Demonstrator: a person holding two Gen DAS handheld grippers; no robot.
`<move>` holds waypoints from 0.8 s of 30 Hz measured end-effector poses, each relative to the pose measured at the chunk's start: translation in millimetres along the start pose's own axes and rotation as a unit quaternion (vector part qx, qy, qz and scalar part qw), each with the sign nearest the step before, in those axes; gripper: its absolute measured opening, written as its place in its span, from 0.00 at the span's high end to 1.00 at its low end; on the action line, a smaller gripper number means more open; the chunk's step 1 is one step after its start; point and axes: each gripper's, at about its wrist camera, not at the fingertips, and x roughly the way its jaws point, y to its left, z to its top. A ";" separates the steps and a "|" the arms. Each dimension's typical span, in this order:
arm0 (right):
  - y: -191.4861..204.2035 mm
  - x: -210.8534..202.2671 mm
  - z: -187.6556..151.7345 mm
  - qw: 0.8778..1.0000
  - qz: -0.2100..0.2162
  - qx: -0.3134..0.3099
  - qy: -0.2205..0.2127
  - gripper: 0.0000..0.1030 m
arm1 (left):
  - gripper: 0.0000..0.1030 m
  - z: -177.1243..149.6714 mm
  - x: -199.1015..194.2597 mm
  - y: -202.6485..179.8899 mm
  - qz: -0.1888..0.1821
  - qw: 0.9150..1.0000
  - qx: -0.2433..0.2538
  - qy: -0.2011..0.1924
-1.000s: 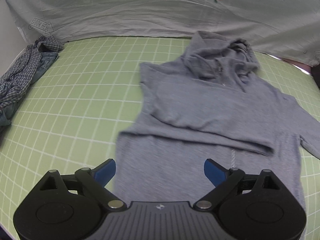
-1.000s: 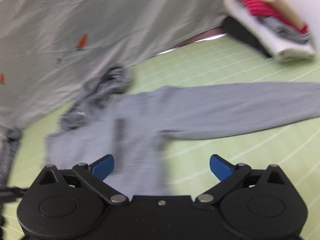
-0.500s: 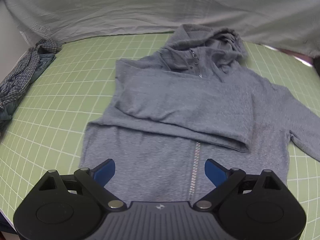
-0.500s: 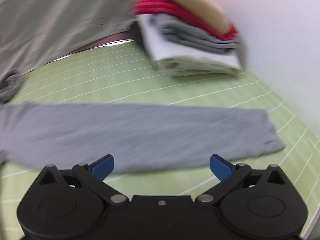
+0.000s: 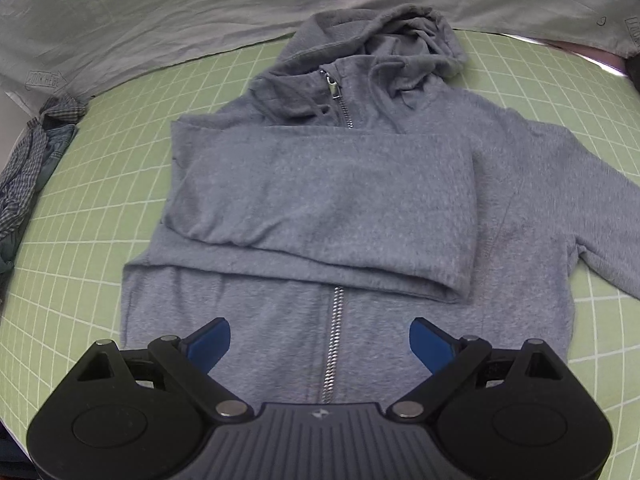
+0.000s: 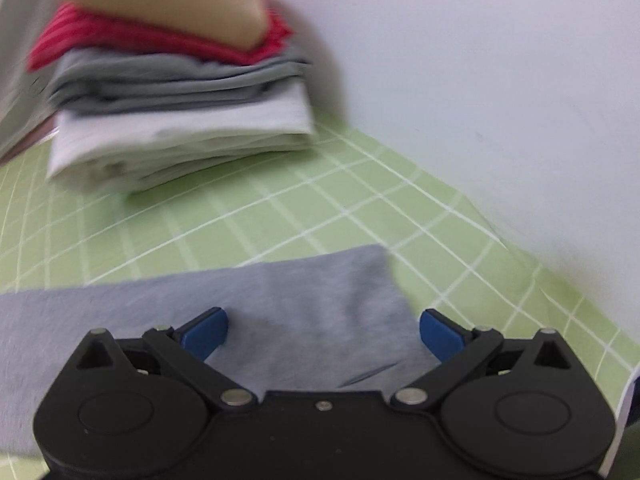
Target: Fold clothes
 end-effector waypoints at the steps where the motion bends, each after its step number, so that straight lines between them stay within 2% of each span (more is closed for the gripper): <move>1: -3.2 0.9 -1.1 1.000 0.003 0.010 0.000 0.00 | 0.07 1.3 0.1 -1.1 -0.001 1.000 0.000 -0.001; 6: -2.4 -3.4 -6.8 1.000 0.007 0.018 -0.003 0.00 | 0.07 2.3 -2.5 -3.1 -0.007 1.000 0.000 -0.008; 7: -0.3 -6.2 -8.3 1.000 0.012 0.014 -0.005 0.05 | 0.07 1.1 -3.5 -2.0 -0.009 1.000 -0.002 -0.009; 9: 4.9 -13.2 -10.7 1.000 0.029 0.004 -0.009 0.33 | 0.07 -2.4 -6.2 2.1 -0.014 1.000 -0.007 -0.012; 10: 8.5 -17.8 -11.3 0.999 0.043 -0.004 -0.011 0.62 | 0.07 -4.5 -7.8 5.2 -0.016 1.000 -0.011 -0.015; 11: 12.3 -21.1 -12.0 0.998 0.057 -0.007 -0.008 0.83 | 0.07 -6.5 -9.4 8.2 -0.018 1.000 -0.016 -0.017; 15: 32.0 -35.4 -21.0 0.991 0.131 0.007 0.010 0.87 | 0.07 -16.1 -17.4 25.2 -0.025 0.999 -0.036 -0.032; 19: 64.3 -65.5 -38.1 0.984 0.180 -0.004 0.001 0.88 | 0.07 -29.4 -23.6 48.4 -0.021 0.997 -0.051 -0.050; 24: 107.1 -106.0 -60.1 0.964 0.267 0.004 0.013 0.88 | 0.07 -47.2 -18.3 86.3 -0.014 0.996 -0.075 -0.051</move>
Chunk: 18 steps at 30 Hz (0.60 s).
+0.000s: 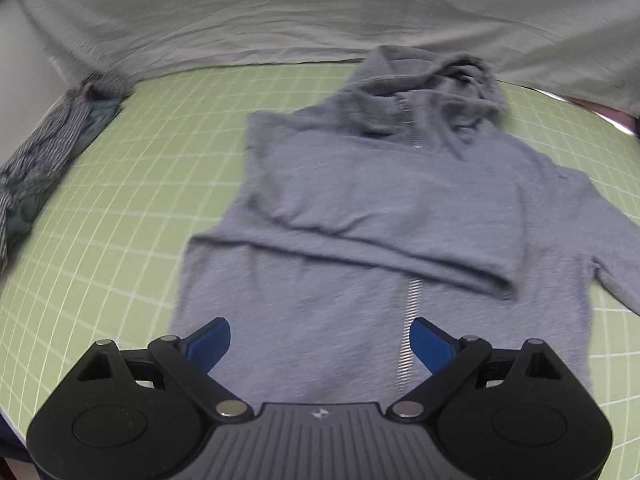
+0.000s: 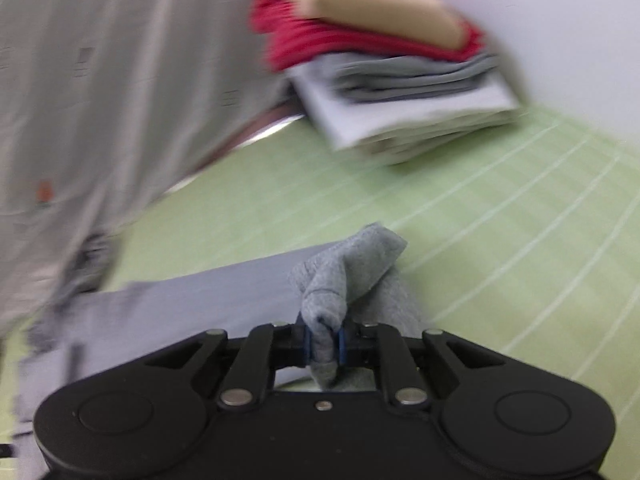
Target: Fold clothes
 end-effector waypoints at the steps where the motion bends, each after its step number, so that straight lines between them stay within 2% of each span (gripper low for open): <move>1: 13.9 -2.2 -5.5 1.000 0.013 -0.005 0.004 0.88 | 0.07 -2.3 0.9 8.7 0.000 1.000 -0.007 0.001; 7: 89.9 -9.9 -41.0 0.996 0.086 0.003 0.036 0.88 | 0.07 -11.7 6.4 58.6 -0.001 0.999 -0.031 0.009; 12: 144.0 2.6 -61.1 0.992 0.107 0.022 0.066 0.88 | 0.07 -13.1 12.0 97.7 -0.009 0.999 -0.038 0.011; 15: 167.4 12.0 -71.6 0.985 0.131 0.079 0.082 0.88 | 0.07 -12.3 19.1 121.2 -0.016 0.999 -0.036 0.016; 18: 190.4 25.0 -82.9 0.969 0.159 0.164 0.096 0.88 | 0.07 -10.3 28.0 143.3 -0.024 0.999 -0.037 0.022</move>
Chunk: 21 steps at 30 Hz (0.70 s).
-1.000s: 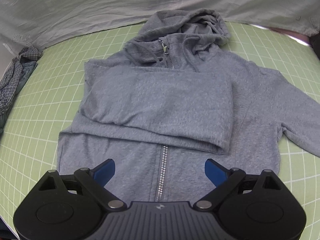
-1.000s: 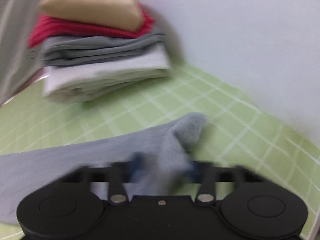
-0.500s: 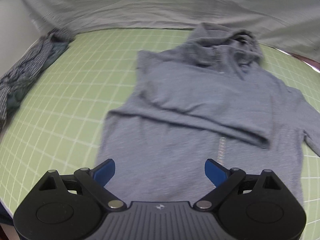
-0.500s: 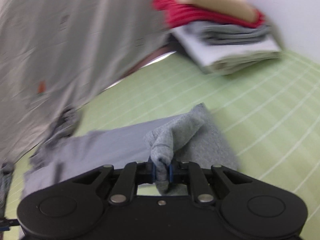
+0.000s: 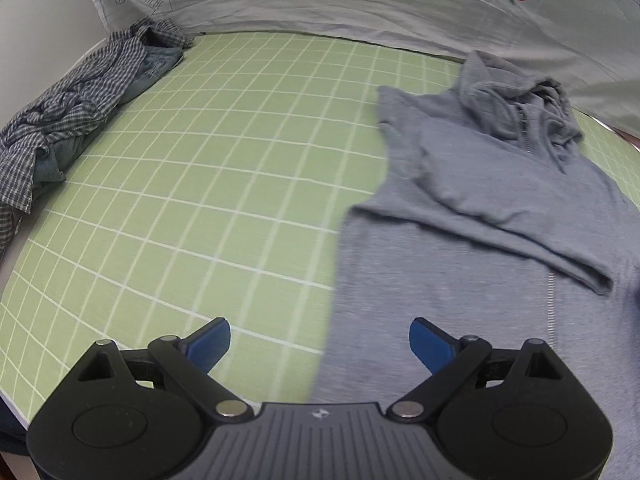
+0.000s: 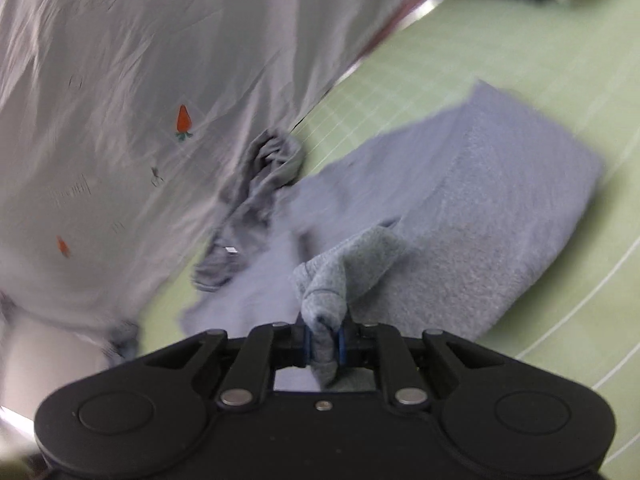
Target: Fold clothes
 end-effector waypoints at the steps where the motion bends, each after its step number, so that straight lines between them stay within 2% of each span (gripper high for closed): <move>1: 4.6 7.6 -7.0 0.999 0.013 0.030 0.002 0.88 | 0.07 1.6 3.1 7.3 -0.003 1.000 -0.001 0.003; 3: 21.9 27.8 -21.7 0.997 0.035 0.070 0.006 0.88 | 0.07 5.7 9.0 21.1 -0.007 1.000 0.001 0.008; 6: 76.2 64.6 -41.2 0.994 0.074 0.076 0.027 0.88 | 0.07 13.4 16.7 40.3 -0.011 1.000 0.006 0.010; 7: 100.5 76.0 -48.4 0.990 0.109 0.075 0.039 0.88 | 0.07 16.5 19.0 45.8 -0.012 1.000 0.007 0.009; 8: 128.2 85.8 -56.2 0.983 0.161 0.072 0.050 0.88 | 0.07 19.9 21.3 50.7 -0.013 1.000 0.007 0.008; 10: 181.8 99.1 -68.6 0.963 0.254 0.059 0.071 0.87 | 0.07 26.6 25.6 59.9 -0.015 1.000 0.009 0.007; 11: 198.9 101.1 -71.8 0.961 0.264 0.041 0.071 0.80 | 0.07 29.8 27.6 63.6 -0.015 1.000 0.010 0.006; 12: 212.4 101.5 -74.1 0.963 0.261 0.019 0.069 0.72 | 0.07 32.3 29.1 67.1 -0.016 1.000 0.010 0.005; 13: 225.9 101.9 -76.3 0.964 0.257 -0.003 0.066 0.51 | 0.07 34.5 30.2 70.5 -0.018 1.000 0.009 0.003; 14: 239.4 102.3 -78.5 0.965 0.254 -0.025 0.063 0.40 | 0.07 35.9 31.1 73.9 -0.020 1.000 0.007 0.002; 16: 241.8 93.6 -81.0 0.973 0.209 -0.088 0.040 0.36 | 0.07 37.5 33.3 79.6 -0.022 1.000 -0.001 0.002; 18: 228.9 84.9 -80.5 0.982 0.129 -0.137 0.018 0.33 | 0.07 39.4 35.6 84.6 -0.024 1.000 -0.012 0.001; 21: 199.2 72.9 -76.0 0.981 0.006 -0.193 -0.008 0.33 | 0.07 44.0 38.6 91.0 -0.025 0.999 -0.031 -0.003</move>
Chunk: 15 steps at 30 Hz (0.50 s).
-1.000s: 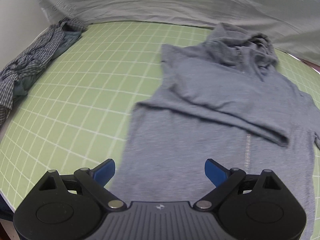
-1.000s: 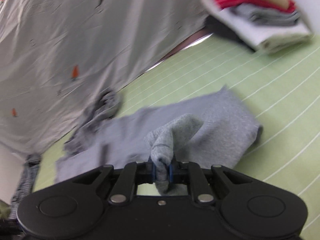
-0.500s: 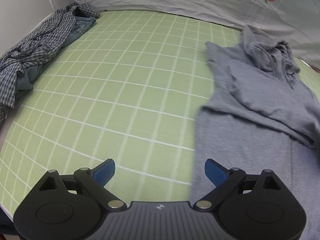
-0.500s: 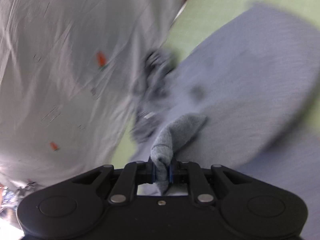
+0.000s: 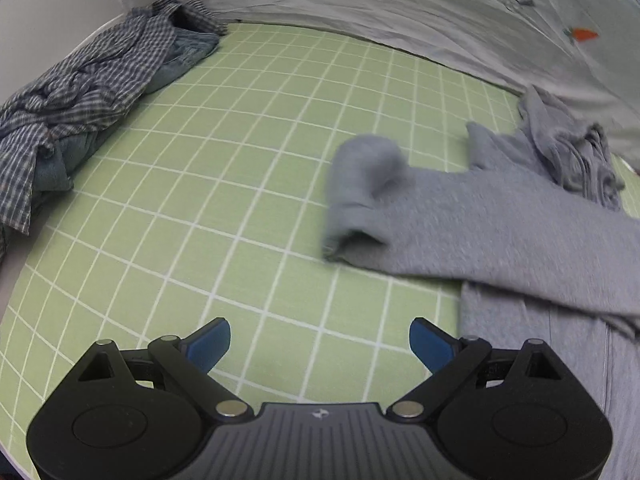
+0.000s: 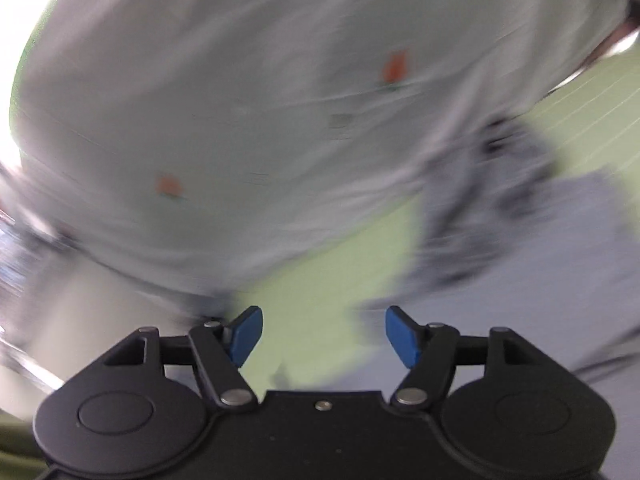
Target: Fold clothes
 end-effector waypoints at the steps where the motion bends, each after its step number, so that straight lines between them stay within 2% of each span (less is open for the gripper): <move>1: -13.1 -3.7 -0.6 0.999 -0.037 -0.007 0.001 0.33 | 0.07 2.2 1.1 0.9 0.001 1.000 -0.004 -0.002; 4: -52.5 -14.9 -2.5 0.989 -0.146 -0.026 0.003 0.33 | 0.07 10.5 7.5 0.1 0.006 1.000 -0.008 -0.009; 6: -80.4 -18.1 -2.3 0.984 -0.180 -0.006 -0.001 0.34 | 0.07 18.7 15.7 -2.4 0.005 1.000 -0.008 -0.008; 10: -129.5 -11.5 3.4 0.976 -0.212 0.049 -0.004 0.45 | 0.07 36.5 31.9 -8.1 0.002 1.000 -0.003 -0.008; 13: -148.5 -1.3 11.6 0.975 -0.213 0.065 -0.002 0.53 | 0.07 52.2 44.6 -13.7 -0.003 1.000 0.010 -0.010; 15: -155.1 7.0 15.4 0.976 -0.209 0.067 0.001 0.54 | 0.08 60.9 51.8 -18.8 -0.008 1.000 0.025 -0.011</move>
